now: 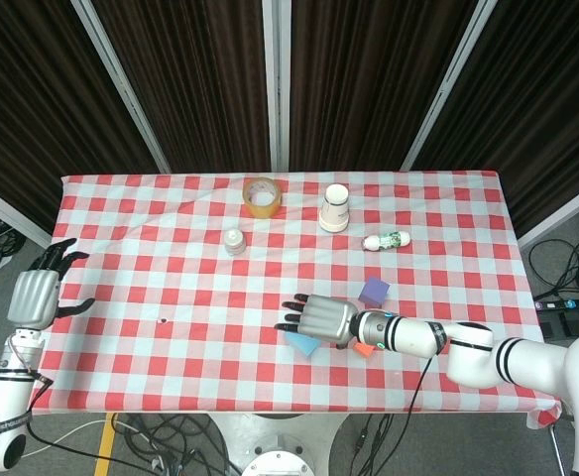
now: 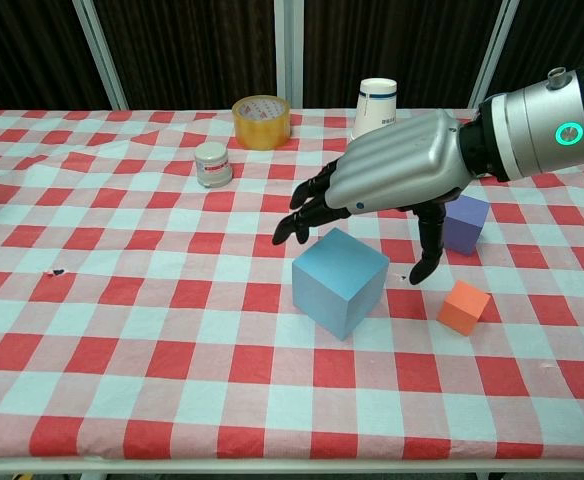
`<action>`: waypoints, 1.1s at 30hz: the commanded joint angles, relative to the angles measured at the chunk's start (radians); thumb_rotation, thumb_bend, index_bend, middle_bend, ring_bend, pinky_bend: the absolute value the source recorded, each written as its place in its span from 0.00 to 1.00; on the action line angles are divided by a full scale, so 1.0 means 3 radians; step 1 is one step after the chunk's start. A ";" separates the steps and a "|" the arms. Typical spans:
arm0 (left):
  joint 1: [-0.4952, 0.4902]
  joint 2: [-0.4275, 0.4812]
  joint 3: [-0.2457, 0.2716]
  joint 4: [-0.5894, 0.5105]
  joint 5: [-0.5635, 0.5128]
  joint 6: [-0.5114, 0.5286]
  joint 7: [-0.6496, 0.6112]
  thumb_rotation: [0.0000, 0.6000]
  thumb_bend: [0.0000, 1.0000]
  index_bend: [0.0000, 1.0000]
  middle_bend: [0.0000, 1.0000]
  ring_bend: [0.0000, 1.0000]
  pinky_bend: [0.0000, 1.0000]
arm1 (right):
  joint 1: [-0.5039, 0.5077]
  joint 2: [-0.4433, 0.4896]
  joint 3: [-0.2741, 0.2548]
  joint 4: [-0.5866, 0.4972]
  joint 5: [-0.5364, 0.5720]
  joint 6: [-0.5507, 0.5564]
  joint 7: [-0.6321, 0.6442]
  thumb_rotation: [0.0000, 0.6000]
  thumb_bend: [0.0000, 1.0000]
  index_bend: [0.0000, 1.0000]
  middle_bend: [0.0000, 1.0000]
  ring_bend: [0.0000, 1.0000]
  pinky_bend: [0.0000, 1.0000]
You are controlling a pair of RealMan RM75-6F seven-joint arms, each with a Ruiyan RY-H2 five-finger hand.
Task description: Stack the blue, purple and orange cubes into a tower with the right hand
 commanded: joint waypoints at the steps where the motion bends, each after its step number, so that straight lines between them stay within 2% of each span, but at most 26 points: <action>1: -0.0001 -0.0008 0.0003 0.0009 -0.0005 -0.0016 -0.0010 1.00 0.11 0.33 0.24 0.16 0.29 | 0.0016 -0.0028 -0.0014 0.0012 0.0046 -0.0016 -0.0035 1.00 0.00 0.00 0.16 0.00 0.13; 16: -0.0001 -0.0014 0.0004 0.0035 -0.0007 -0.0042 -0.0080 1.00 0.11 0.33 0.24 0.16 0.29 | -0.0042 -0.0263 0.0009 0.0101 0.0347 0.0027 -0.0346 1.00 0.00 0.00 0.19 0.00 0.13; 23: 0.0003 -0.0020 0.0002 0.0056 -0.0018 -0.0057 -0.0112 1.00 0.11 0.33 0.24 0.16 0.29 | -0.0122 -0.0399 0.0038 0.0182 0.0433 0.0183 -0.0471 1.00 0.00 0.00 0.25 0.00 0.10; 33: 0.0004 -0.0030 0.0000 0.0073 -0.0026 -0.0077 -0.0165 1.00 0.11 0.33 0.24 0.16 0.29 | -0.0160 -0.0482 0.0034 0.0250 0.0516 0.0251 -0.0531 1.00 0.00 0.01 0.34 0.06 0.10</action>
